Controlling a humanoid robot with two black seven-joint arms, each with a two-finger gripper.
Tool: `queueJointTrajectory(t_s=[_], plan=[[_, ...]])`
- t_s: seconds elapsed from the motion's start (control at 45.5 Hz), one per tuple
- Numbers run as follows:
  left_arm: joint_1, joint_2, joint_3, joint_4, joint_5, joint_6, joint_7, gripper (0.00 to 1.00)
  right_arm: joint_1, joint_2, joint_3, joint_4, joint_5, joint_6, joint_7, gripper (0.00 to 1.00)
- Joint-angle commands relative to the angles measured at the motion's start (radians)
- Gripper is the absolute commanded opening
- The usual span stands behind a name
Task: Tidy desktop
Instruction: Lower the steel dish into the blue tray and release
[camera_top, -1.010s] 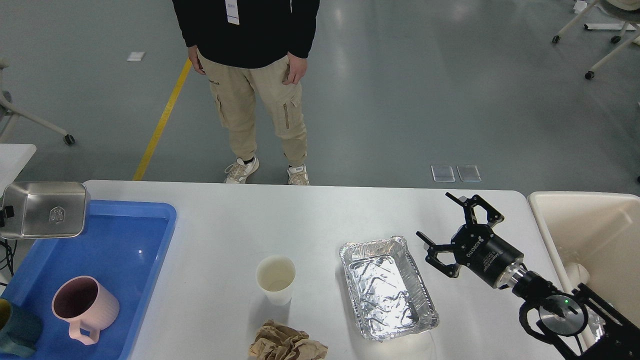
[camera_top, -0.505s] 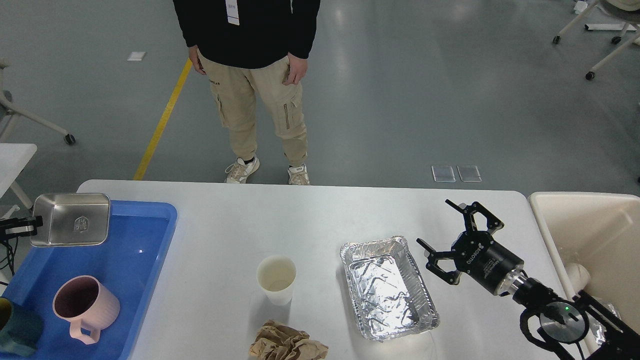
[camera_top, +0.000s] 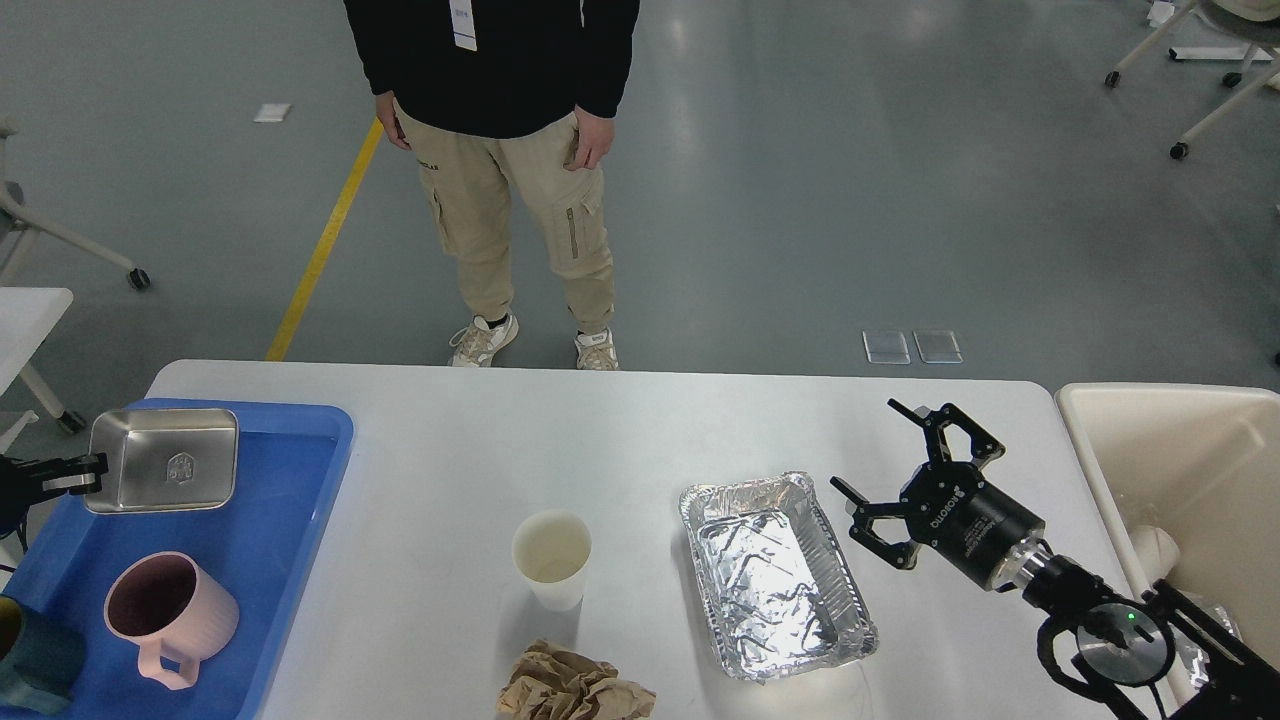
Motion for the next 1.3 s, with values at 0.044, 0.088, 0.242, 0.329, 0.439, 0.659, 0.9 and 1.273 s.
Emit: queueJointTrajectory(t_s=[0.044, 0.088, 0.242, 0.329, 0.439, 0.659, 0.9, 1.273], plan=[[0.002, -0.001, 0.0, -0.003, 0.001, -0.001, -0.008, 0.06, 0.003, -0.004, 0.001, -0.003, 0.0, 0.0, 0.0, 1.0], [0.0, -0.001, 0.0, -0.003, 0.001, -0.003, -0.01, 0.07, 0.004, -0.005, 0.001, -0.003, 0.0, 0.0, 0.0, 1.0], [0.0, -0.003, 0.0, -0.009, 0.002, -0.005, -0.01, 0.08, 0.006, -0.005, 0.001, -0.003, 0.0, 0.0, 0.0, 1.0], [0.002, -0.009, 0.0, -0.009, -0.001, -0.005, -0.01, 0.12, 0.007, -0.005, 0.001, -0.003, 0.0, 0.0, 0.0, 1.0], [-0.001, -0.01, -0.002, -0.009, -0.004, -0.003, -0.008, 0.25, 0.009, -0.005, 0.001, -0.003, 0.0, 0.0, 0.0, 1.0], [-0.012, -0.013, -0.022, -0.011, -0.027, -0.005, -0.002, 0.55, 0.011, -0.005, 0.001, -0.003, 0.0, 0.0, 0.0, 1.0], [-0.047, -0.009, -0.02, -0.014, -0.242, -0.064, 0.022, 0.88, 0.011, -0.005, 0.001, -0.002, 0.0, 0.0, 0.0, 1.0], [-0.233, 0.036, -0.046, -0.201, -0.389, -0.333, 0.039, 0.89, 0.009, -0.031, 0.0, 0.005, 0.0, 0.0, -0.002, 1.0]])
